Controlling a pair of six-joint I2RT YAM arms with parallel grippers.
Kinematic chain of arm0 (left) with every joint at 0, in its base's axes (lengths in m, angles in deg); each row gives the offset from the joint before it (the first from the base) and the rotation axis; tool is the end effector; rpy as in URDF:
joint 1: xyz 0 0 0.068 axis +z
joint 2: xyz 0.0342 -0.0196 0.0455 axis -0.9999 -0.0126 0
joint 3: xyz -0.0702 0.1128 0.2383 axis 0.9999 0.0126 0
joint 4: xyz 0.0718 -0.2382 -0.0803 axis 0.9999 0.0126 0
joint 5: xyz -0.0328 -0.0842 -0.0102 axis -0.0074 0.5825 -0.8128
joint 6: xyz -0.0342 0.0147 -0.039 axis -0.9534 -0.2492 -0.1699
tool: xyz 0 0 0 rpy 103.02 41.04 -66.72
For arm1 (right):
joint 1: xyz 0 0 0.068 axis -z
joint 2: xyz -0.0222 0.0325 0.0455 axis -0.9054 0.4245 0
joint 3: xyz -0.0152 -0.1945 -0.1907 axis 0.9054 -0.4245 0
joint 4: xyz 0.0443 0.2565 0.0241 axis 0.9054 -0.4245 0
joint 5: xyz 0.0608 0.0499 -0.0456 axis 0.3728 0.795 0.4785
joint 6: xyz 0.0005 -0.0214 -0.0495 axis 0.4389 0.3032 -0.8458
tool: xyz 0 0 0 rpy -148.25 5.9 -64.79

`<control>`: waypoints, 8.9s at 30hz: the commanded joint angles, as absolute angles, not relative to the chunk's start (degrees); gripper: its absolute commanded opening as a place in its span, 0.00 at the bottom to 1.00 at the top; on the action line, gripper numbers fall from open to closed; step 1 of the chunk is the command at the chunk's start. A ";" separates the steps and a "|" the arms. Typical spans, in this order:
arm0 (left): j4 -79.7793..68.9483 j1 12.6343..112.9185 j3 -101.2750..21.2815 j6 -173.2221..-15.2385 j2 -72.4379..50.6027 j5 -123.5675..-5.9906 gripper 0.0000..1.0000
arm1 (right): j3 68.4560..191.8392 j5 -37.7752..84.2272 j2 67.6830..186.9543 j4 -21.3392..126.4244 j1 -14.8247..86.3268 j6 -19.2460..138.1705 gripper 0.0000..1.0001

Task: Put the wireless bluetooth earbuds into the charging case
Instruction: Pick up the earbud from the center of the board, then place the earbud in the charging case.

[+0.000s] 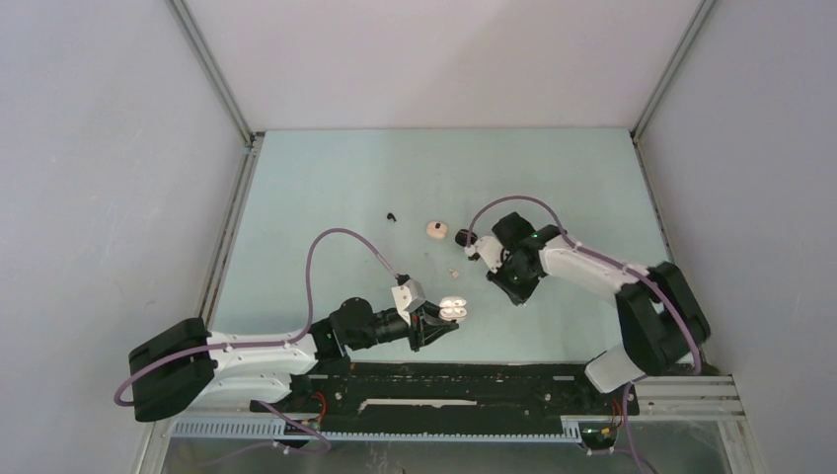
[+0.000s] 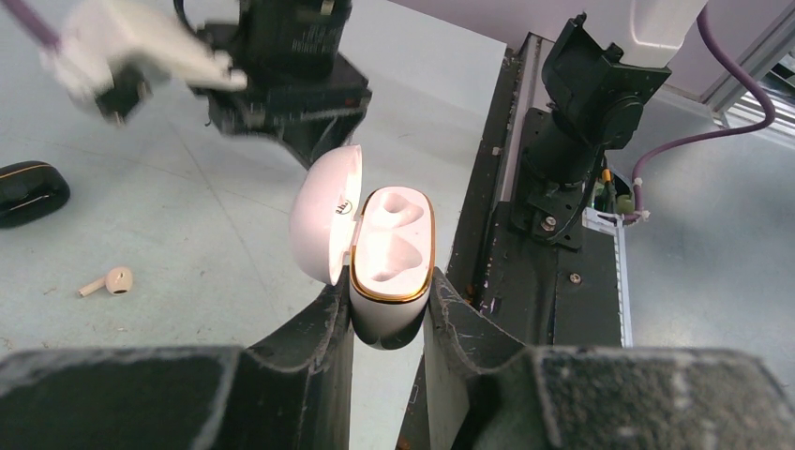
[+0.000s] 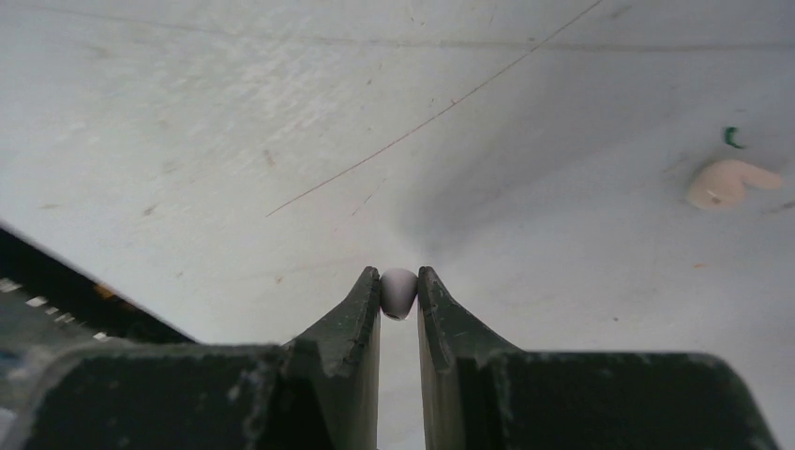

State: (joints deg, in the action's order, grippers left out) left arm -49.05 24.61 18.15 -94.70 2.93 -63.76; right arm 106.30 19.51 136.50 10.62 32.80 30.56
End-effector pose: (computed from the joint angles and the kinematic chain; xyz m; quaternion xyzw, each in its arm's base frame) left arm 0.0861 -0.1949 0.2020 0.3677 0.6167 -0.4760 0.5079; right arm 0.2253 0.1441 0.1639 -0.4560 0.8859 0.0409 0.0752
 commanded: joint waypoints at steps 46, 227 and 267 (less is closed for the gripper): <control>-78.80 24.30 7.56 -100.59 -13.39 -71.06 0.00 | 110.32 79.49 102.81 44.76 38.74 51.84 0.00; -71.65 25.17 9.77 -95.97 -11.17 -66.03 0.00 | 115.69 69.80 105.19 25.61 36.51 34.86 0.59; -73.54 25.12 11.22 -95.39 -10.97 -63.80 0.00 | 115.66 68.32 111.45 20.70 33.82 30.11 0.69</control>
